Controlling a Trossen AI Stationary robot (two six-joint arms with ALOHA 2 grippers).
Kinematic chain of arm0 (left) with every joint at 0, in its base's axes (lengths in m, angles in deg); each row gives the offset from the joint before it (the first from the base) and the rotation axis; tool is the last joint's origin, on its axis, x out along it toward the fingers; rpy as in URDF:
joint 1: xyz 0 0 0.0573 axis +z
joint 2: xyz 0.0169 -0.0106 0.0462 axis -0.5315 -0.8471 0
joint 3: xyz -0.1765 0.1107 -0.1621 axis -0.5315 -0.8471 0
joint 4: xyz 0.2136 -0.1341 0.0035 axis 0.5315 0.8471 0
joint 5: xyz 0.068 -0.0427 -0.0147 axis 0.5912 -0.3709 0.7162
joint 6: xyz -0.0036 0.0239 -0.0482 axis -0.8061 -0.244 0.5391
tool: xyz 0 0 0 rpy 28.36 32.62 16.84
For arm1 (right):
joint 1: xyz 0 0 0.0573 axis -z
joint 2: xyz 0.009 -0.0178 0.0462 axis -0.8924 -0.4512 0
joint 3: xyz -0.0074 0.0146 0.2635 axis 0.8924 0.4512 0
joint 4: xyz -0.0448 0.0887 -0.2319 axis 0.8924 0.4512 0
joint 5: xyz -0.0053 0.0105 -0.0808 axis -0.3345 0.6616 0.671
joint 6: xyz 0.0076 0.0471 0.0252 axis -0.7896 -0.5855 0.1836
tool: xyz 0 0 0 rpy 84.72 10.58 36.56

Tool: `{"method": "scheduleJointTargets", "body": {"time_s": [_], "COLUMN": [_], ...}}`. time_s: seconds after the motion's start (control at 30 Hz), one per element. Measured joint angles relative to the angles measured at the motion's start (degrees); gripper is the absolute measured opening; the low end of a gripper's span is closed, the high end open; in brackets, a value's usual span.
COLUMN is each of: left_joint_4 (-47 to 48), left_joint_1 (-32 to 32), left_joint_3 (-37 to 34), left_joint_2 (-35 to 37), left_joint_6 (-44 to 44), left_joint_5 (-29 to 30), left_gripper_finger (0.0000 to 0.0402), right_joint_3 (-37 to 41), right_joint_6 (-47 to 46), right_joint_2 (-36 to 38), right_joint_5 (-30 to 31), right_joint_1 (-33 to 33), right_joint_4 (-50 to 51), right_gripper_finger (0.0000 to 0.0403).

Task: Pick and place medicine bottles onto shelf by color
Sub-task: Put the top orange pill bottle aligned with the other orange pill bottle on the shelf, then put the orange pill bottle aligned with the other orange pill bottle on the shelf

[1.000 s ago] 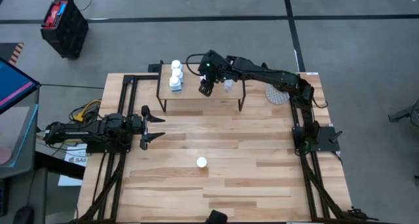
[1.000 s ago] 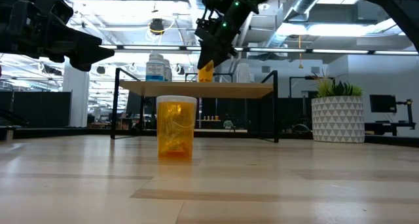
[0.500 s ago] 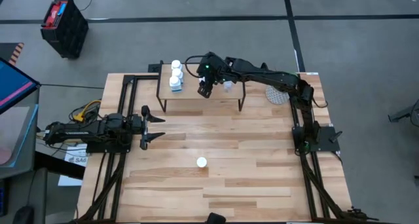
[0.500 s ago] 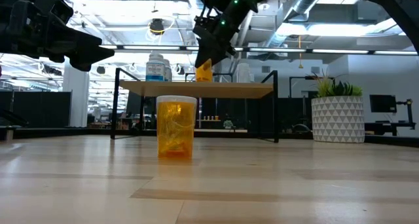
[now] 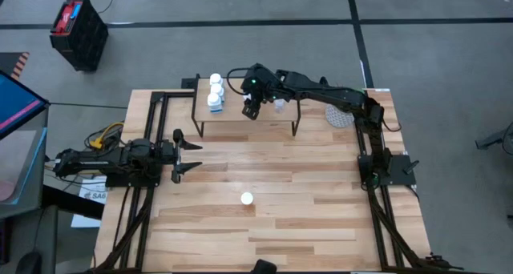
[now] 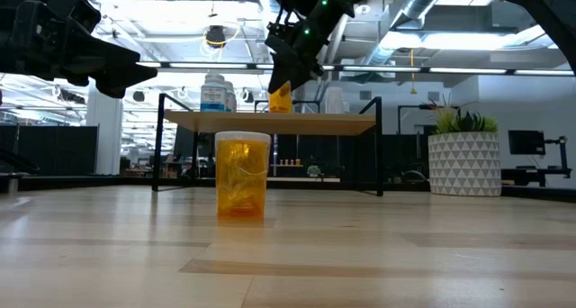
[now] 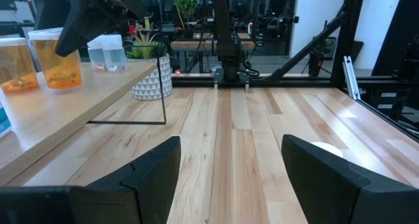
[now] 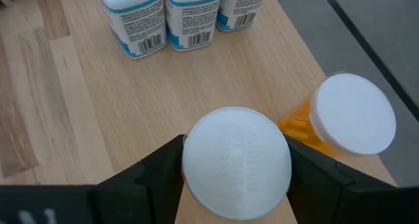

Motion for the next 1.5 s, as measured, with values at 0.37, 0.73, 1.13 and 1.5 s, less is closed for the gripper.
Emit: {"method": "scheduleJointTargets", "body": {"time_s": [0.37, 0.73, 1.13, 1.5], "left_joint_4": [0.02, 0.00, 0.00, 0.01], "left_joint_1": [-0.02, 0.00, 0.00, -0.01], "left_joint_3": [0.00, 0.00, 0.00, 0.00], "left_joint_2": [0.00, 0.00, 0.00, 0.00], "left_joint_6": [0.00, 0.00, 0.00, 0.00], "left_joint_5": [0.00, 0.00, -0.03, -0.04], "left_gripper_finger": [0.0254, 0.0254, 0.0254, 0.0254], "right_joint_3": [0.00, -0.01, -0.07, -4.47], "right_joint_6": [0.10, 2.46, 3.21, 4.11], "right_joint_2": [0.00, 0.02, 0.02, 0.13], "right_joint_5": [0.00, 0.00, 0.59, 2.01], "right_joint_1": [-0.11, -0.82, -0.83, -1.10], "right_joint_4": [-0.46, -1.97, -1.88, -1.74], "right_gripper_finger": [0.0266, 0.0266, 0.0319, 0.0365]}}
